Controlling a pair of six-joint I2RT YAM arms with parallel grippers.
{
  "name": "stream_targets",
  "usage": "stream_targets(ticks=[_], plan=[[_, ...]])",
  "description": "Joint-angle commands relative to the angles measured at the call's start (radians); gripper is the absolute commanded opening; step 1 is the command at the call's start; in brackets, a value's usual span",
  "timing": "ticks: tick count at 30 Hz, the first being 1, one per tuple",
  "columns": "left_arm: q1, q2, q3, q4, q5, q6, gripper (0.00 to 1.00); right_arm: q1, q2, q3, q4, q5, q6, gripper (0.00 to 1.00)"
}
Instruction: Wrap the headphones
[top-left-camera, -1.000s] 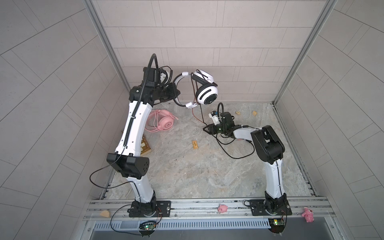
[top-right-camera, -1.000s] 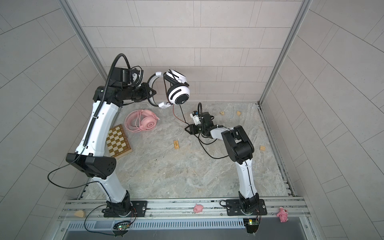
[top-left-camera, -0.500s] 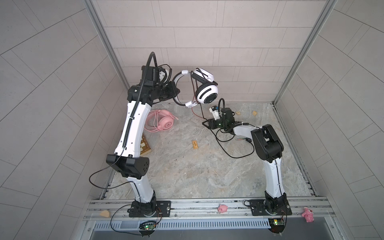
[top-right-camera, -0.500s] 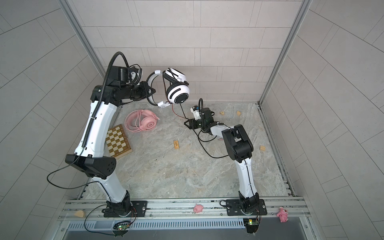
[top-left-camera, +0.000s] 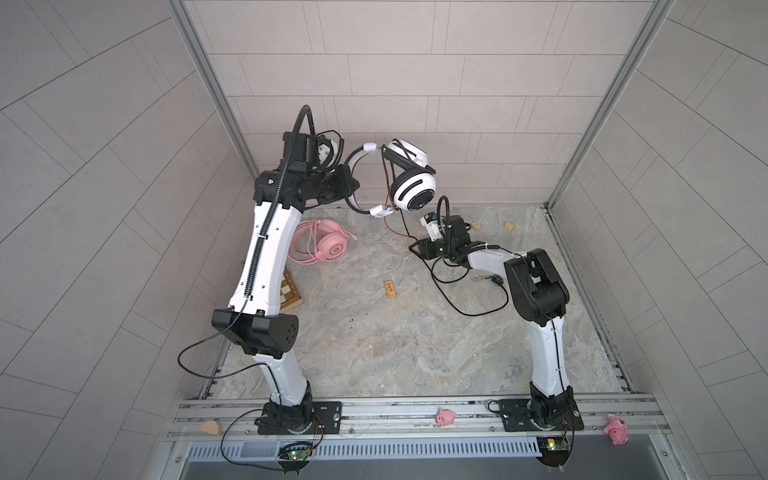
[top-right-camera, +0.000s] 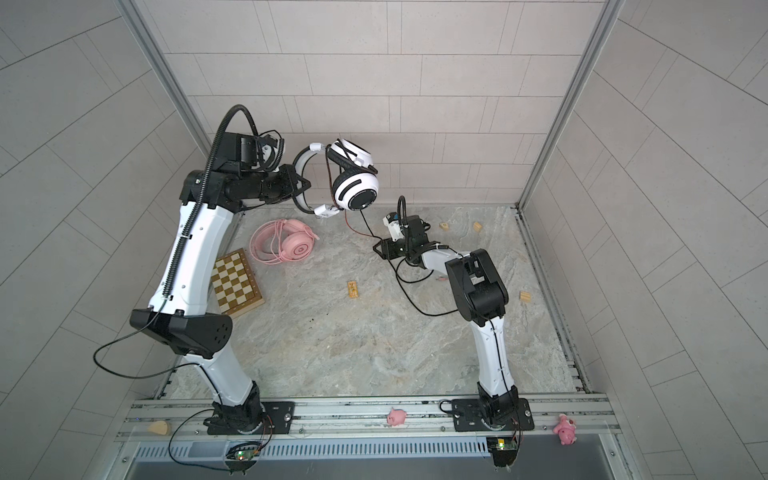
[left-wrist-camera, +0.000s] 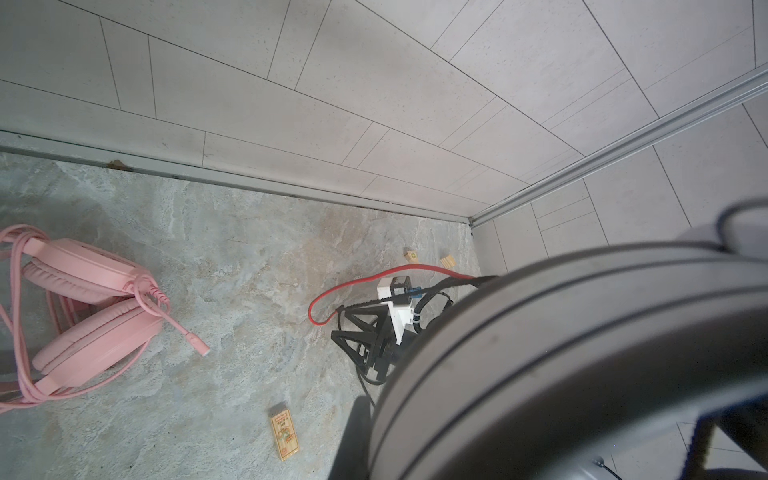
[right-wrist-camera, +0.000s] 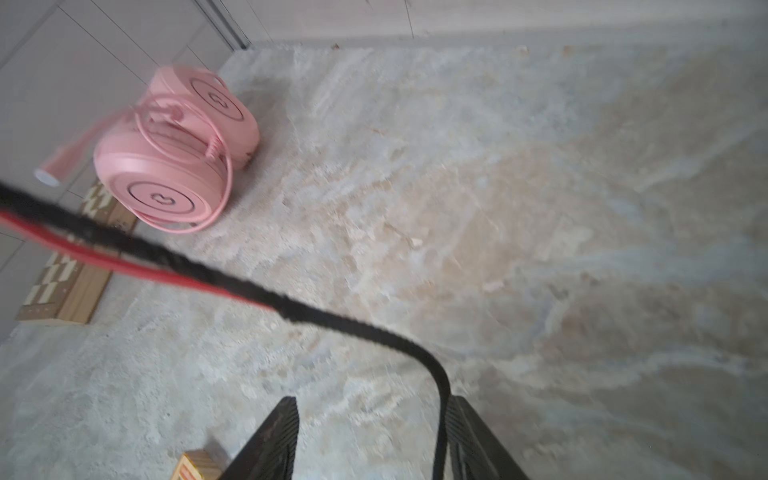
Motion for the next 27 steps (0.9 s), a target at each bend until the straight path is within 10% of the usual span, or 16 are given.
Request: stream_targets(ticks=[1, 18, 27], plan=[[0.001, -0.041, 0.023, 0.054, 0.033, -0.014, 0.0, -0.006, -0.067, -0.045, -0.027, 0.028, -0.066, 0.58], [0.0, -0.043, 0.006, 0.06, 0.05, -0.019, 0.0, 0.009, 0.149, 0.237, -0.096, -0.051, -0.004, 0.63], [0.004, -0.036, 0.009, 0.072, 0.044, -0.022, 0.0, 0.018, 0.145, 0.214, -0.074, -0.09, 0.013, 0.1]])
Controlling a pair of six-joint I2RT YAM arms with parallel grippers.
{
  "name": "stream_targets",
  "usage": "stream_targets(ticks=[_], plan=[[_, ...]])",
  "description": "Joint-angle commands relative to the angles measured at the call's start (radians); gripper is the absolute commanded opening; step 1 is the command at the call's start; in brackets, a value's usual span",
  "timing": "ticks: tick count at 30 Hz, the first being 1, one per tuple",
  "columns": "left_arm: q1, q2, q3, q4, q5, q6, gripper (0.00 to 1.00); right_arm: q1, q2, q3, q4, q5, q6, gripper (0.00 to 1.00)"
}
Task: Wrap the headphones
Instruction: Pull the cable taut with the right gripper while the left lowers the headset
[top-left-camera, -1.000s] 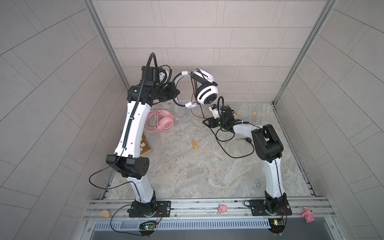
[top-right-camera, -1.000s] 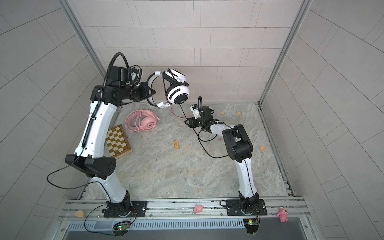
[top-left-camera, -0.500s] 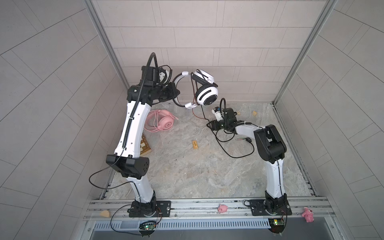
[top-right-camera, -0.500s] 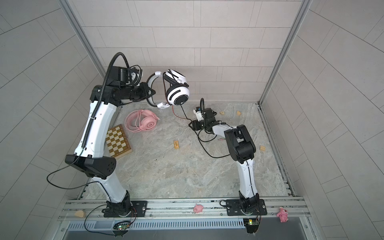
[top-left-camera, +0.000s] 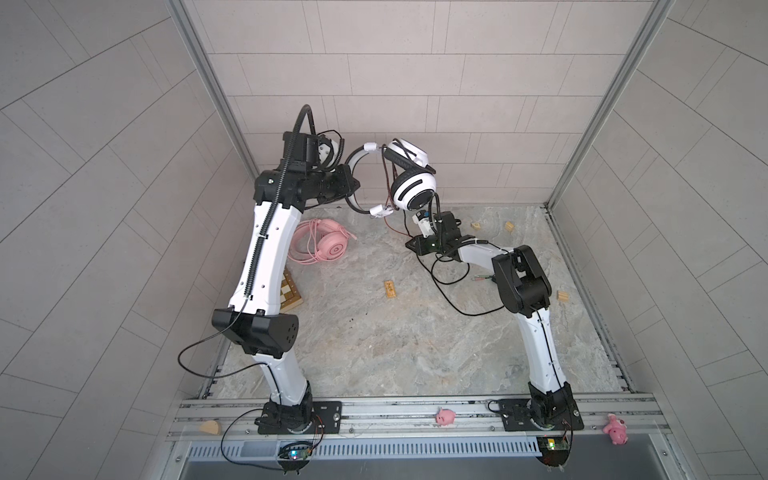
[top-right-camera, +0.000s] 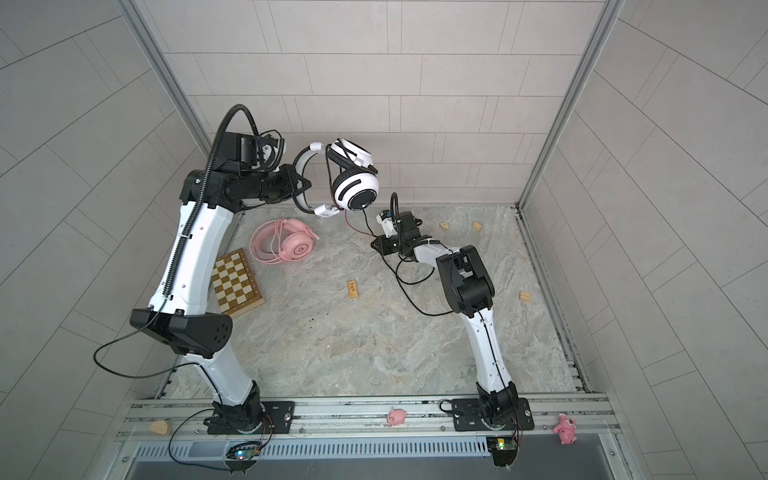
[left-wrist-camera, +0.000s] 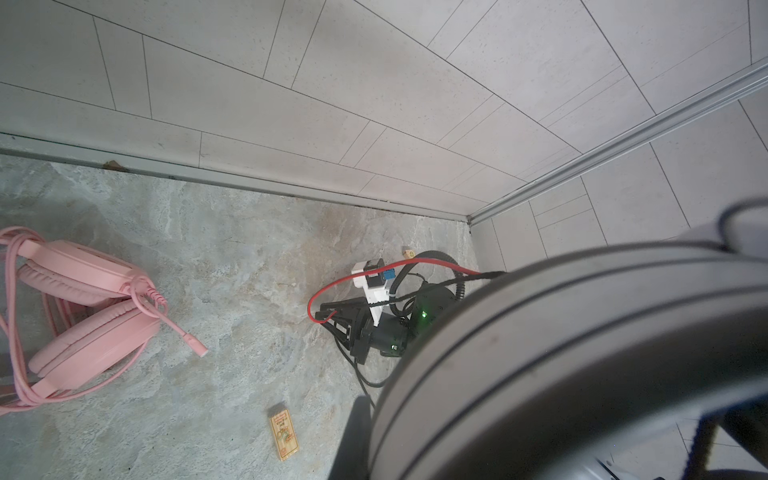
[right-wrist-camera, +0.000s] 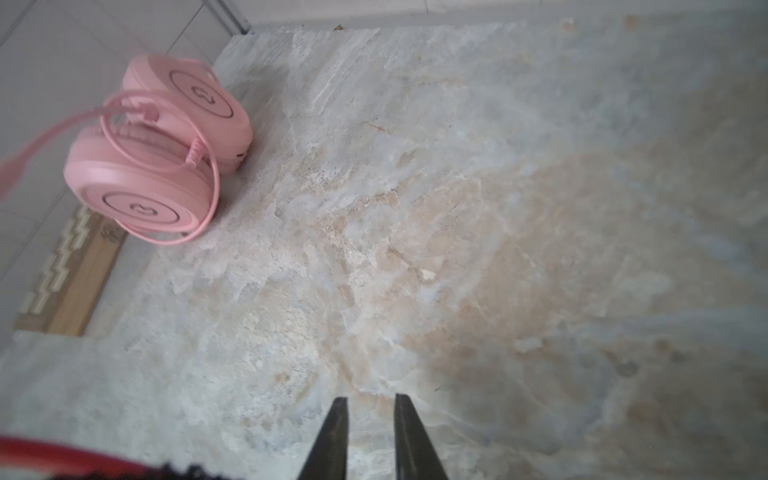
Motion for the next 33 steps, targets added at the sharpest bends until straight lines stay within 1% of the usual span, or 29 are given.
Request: stream_targets(ticks=[1, 2, 3, 7, 12, 14, 18, 25, 28, 33], plan=[[0.005, -0.032, 0.01, 0.076, 0.036, -0.024, 0.0, 0.002, -0.042, -0.055, 0.01, -0.032, -0.012, 0.06], [0.007, -0.026, 0.011, 0.08, 0.034, -0.024, 0.0, 0.002, -0.065, -0.098, 0.025, -0.026, -0.014, 0.02], [0.011, -0.019, 0.013, 0.084, 0.029, -0.027, 0.0, 0.002, -0.098, -0.145, 0.037, -0.014, -0.017, 0.0], [0.032, 0.008, 0.012, 0.101, 0.009, -0.033, 0.0, 0.002, -0.241, -0.365, 0.081, 0.05, -0.03, 0.0], [0.062, 0.037, 0.011, 0.14, -0.032, -0.061, 0.0, 0.021, -0.415, -0.661, 0.22, 0.099, 0.069, 0.0], [0.069, 0.049, 0.01, 0.168, -0.049, -0.086, 0.0, 0.045, -0.466, -0.745, 0.241, 0.108, 0.081, 0.0], [0.071, 0.074, 0.017, 0.224, -0.071, -0.129, 0.0, 0.099, -0.56, -0.828, 0.194, 0.13, 0.069, 0.0], [0.071, 0.096, 0.02, 0.302, -0.241, -0.154, 0.0, 0.196, -0.731, -0.936, 0.102, 0.208, 0.057, 0.0], [0.071, 0.116, 0.021, 0.346, -0.284, -0.166, 0.0, 0.232, -0.815, -0.972, 0.046, 0.258, 0.047, 0.0], [0.072, 0.164, 0.045, 0.368, -0.36, -0.175, 0.0, 0.28, -0.973, -1.015, -0.067, 0.338, 0.023, 0.0]])
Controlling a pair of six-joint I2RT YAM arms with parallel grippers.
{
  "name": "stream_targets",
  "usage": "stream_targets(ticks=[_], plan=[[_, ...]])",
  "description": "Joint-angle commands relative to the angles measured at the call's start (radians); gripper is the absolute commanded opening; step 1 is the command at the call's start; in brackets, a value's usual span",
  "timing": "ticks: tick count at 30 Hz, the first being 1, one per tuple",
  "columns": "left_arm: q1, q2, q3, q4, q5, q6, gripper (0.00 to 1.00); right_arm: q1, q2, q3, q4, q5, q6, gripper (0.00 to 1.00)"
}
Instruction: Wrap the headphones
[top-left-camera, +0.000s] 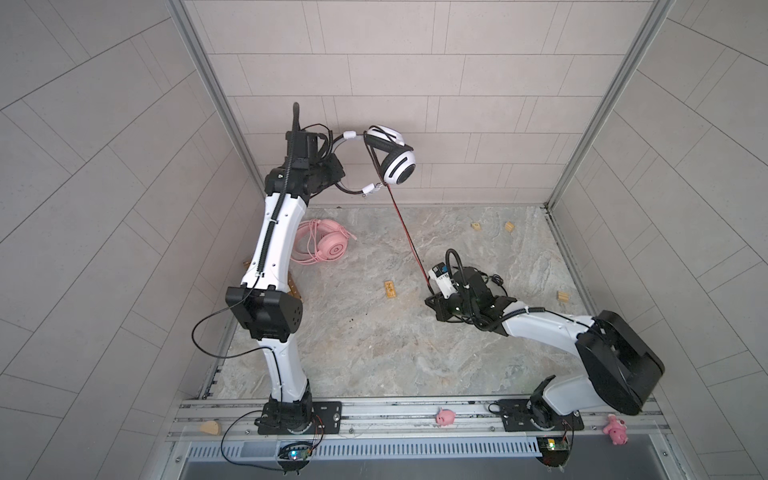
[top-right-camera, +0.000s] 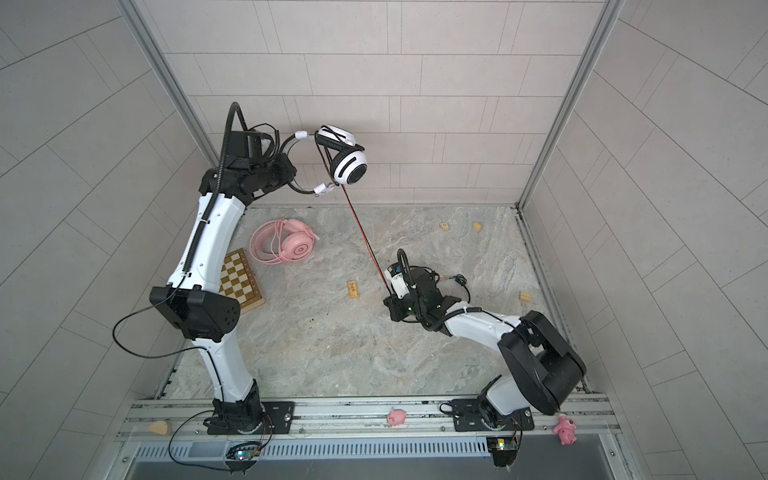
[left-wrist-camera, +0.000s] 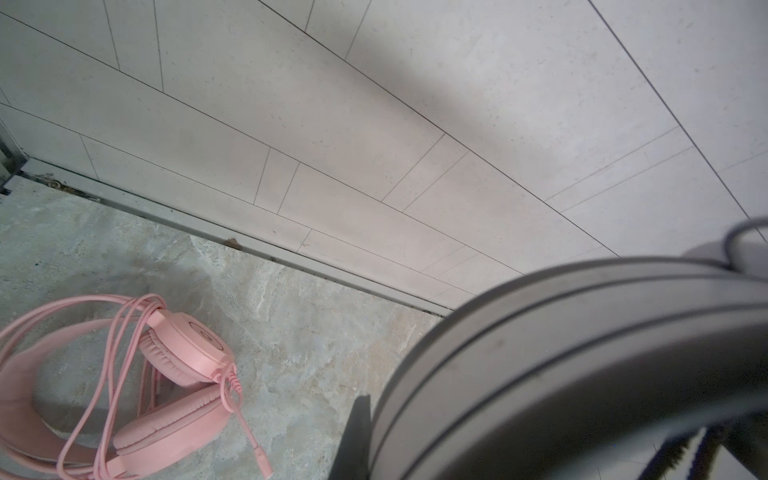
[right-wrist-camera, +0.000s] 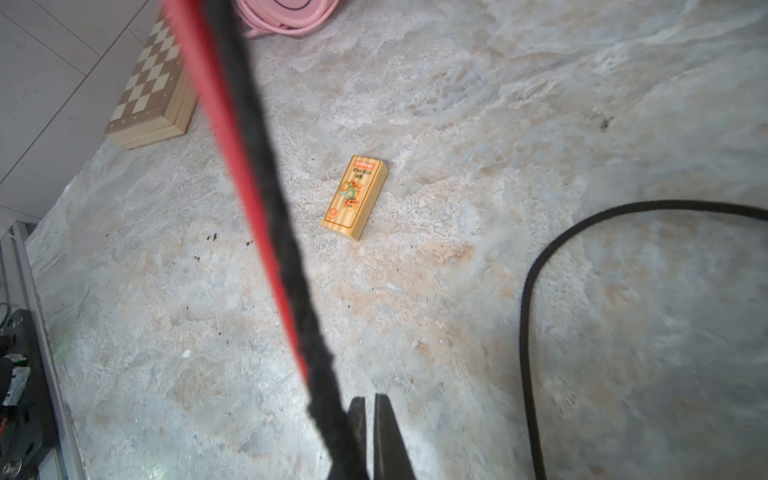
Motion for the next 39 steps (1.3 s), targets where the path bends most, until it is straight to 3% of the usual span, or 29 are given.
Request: stream_targets(ticks=[1, 12, 21, 28, 30, 35, 39], plan=[[0.004, 0.026, 0.043, 0.126, -0.087, -0.056, 0.0, 0.021, -0.104, -0.035, -0.124, 0.079, -0.02, 0.0], [-0.029, 0.059, 0.03, 0.138, -0.265, -0.001, 0.0, 0.064, -0.377, -0.003, -0.294, 0.125, -0.03, 0.0], [-0.183, 0.035, -0.007, 0.062, -0.529, 0.287, 0.0, 0.067, -0.461, 0.217, -0.411, 0.164, -0.084, 0.0], [-0.39, 0.016, -0.12, 0.16, -0.87, 0.706, 0.0, -0.025, -0.452, 0.443, -0.465, 0.145, -0.136, 0.0], [-0.412, 0.016, -0.147, 0.174, -0.873, 0.728, 0.0, -0.069, -0.443, 0.498, -0.465, 0.128, -0.139, 0.0], [-0.42, 0.016, -0.149, 0.055, -0.732, 0.66, 0.0, -0.209, -0.405, 0.579, -0.461, 0.092, -0.152, 0.0], [-0.425, -0.041, -0.243, 0.033, -0.627, 0.662, 0.0, -0.341, -0.368, 0.604, -0.432, 0.013, -0.107, 0.0]])
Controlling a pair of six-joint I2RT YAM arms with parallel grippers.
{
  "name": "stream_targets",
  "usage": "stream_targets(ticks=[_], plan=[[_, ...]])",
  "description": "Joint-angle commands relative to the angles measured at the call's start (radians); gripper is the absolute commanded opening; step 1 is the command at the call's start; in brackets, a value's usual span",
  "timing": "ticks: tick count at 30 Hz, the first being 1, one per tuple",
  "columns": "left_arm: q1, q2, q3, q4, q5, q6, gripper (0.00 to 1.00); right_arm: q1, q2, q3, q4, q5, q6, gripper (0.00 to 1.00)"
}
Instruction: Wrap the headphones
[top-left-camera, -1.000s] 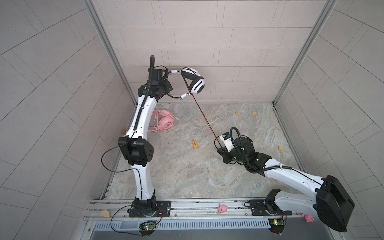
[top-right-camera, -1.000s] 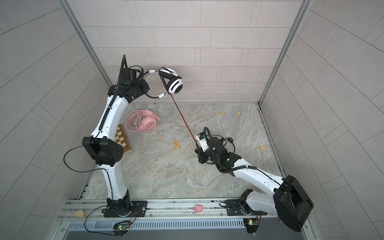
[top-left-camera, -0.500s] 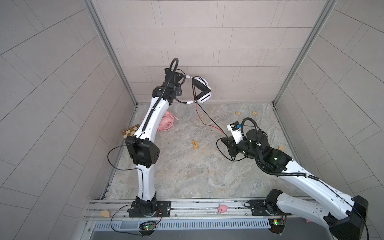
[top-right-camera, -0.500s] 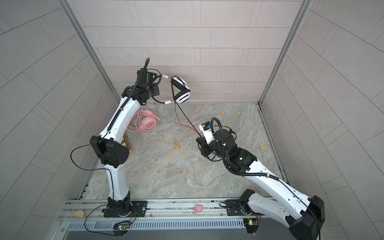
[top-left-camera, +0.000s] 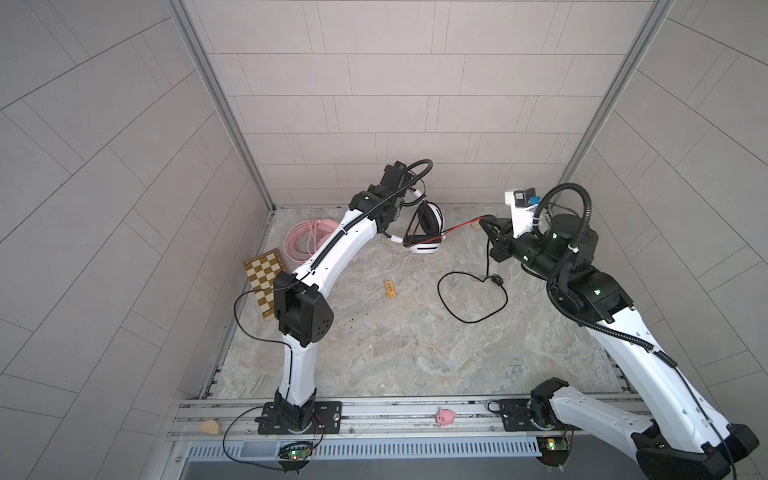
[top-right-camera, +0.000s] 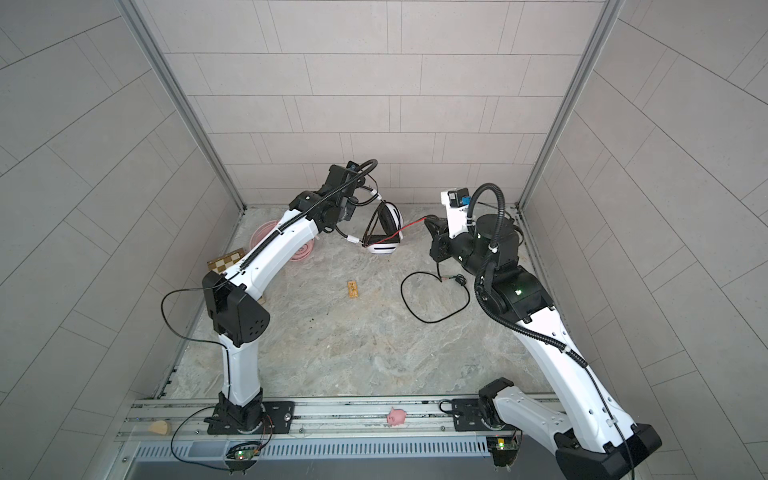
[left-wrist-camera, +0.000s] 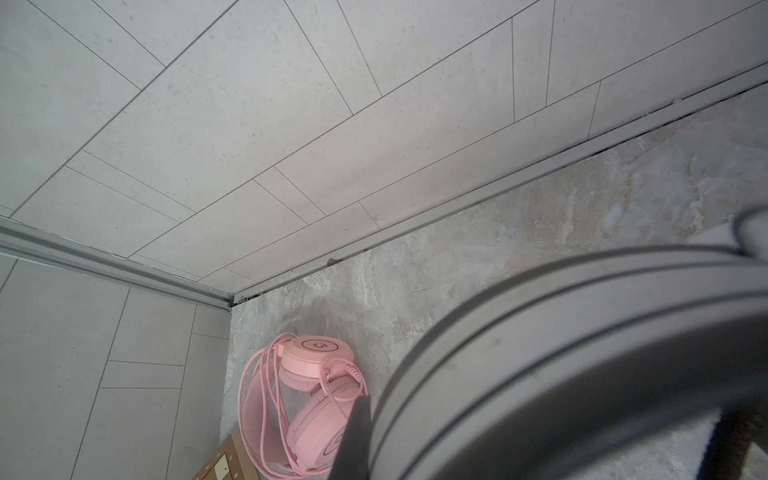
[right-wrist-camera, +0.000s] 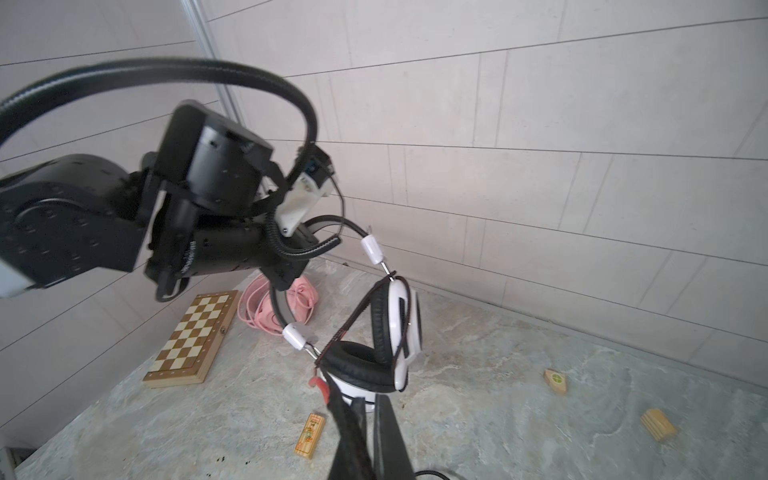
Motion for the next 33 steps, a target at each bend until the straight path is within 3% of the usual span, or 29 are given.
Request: stream_targets(ticks=[1, 5, 13, 21, 27, 33], plan=[[0.01, -0.111, -0.082, -0.003, 0.119, 0.004, 0.0, -0.086, 0.039, 0.032, 0.026, -0.087, 0.027, 0.0], [0.006, -0.217, -0.246, -0.006, 0.362, 0.068, 0.0, -0.176, 0.163, 0.144, -0.012, -0.226, 0.061, 0.0], [0.005, -0.353, -0.403, -0.016, 0.649, 0.096, 0.0, -0.233, 0.361, 0.228, 0.06, -0.324, 0.14, 0.0], [0.021, -0.421, -0.468, -0.006, 0.722, 0.042, 0.0, -0.236, 0.461, 0.092, 0.166, -0.297, 0.176, 0.0], [0.086, -0.439, -0.49, 0.059, 0.891, -0.04, 0.0, -0.235, 0.544, -0.027, 0.226, -0.368, 0.231, 0.0], [0.111, -0.461, -0.521, 0.149, 0.974, -0.135, 0.0, -0.205, 0.59, -0.147, 0.339, -0.388, 0.268, 0.0]])
